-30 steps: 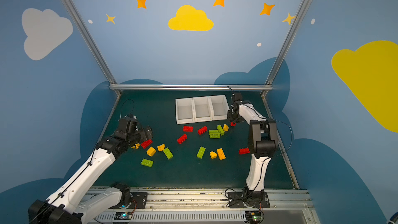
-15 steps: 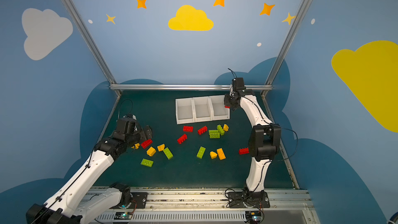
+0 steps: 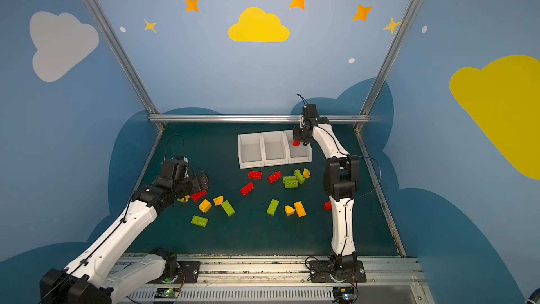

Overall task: Sort the legos into containers by color
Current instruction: Place the lego in the container.

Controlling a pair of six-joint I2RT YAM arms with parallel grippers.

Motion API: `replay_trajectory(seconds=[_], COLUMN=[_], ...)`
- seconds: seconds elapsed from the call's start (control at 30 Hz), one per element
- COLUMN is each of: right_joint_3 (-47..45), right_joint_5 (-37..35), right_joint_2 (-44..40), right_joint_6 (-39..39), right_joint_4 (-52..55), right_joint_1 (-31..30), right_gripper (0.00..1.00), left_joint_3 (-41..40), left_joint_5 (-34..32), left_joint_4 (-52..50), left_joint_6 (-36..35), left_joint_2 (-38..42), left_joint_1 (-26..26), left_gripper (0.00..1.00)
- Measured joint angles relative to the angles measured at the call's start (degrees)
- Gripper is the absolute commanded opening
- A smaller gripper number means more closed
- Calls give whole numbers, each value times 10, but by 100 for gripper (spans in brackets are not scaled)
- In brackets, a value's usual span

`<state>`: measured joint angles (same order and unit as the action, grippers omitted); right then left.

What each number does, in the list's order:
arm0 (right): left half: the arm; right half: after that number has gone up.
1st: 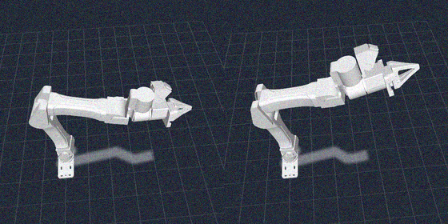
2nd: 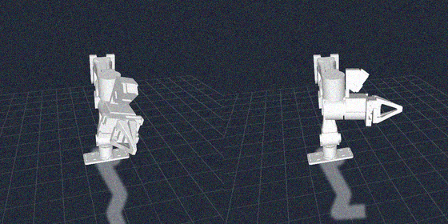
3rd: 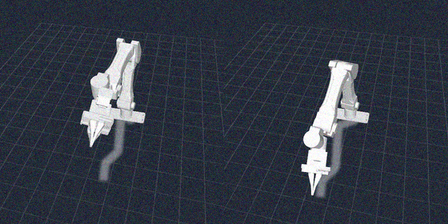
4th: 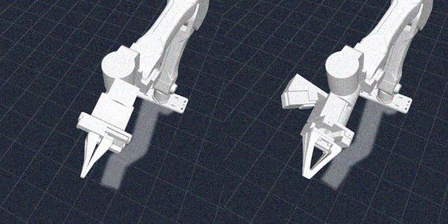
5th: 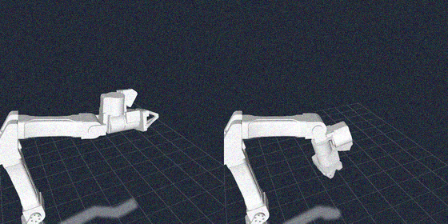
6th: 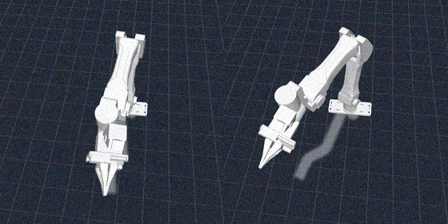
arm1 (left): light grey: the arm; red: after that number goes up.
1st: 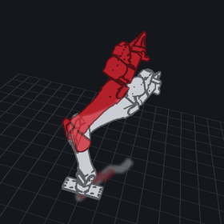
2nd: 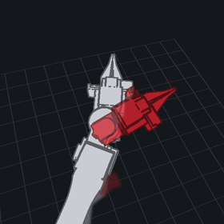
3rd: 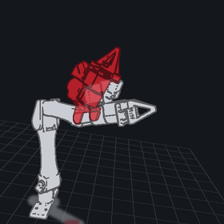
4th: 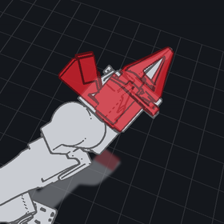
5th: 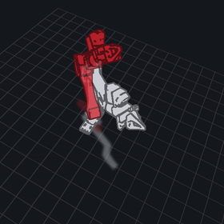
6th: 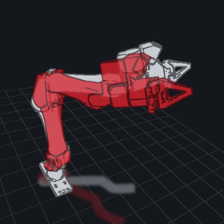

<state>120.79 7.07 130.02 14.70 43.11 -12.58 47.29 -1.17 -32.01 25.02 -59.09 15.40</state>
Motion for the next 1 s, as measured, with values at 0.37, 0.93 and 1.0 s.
replay_trajectory(seconds=[0.37,0.93,1.0], right_joint_3=[-36,-575,-618], right_joint_5=[2,46,54], right_joint_2=[-31,-529,-556], right_joint_6=[-5,59,75], right_joint_4=[-12,-263,-279], right_joint_1=[0,-25,-25], right_gripper=[72,79,79], left_joint_3=[20,155,174], left_joint_5=[52,65,65], left_joint_4=[-6,-15,-16], left_joint_6=[-37,-153,-170], left_joint_2=[-25,-207,-239], left_joint_1=[24,132,148], left_gripper=[99,86,81])
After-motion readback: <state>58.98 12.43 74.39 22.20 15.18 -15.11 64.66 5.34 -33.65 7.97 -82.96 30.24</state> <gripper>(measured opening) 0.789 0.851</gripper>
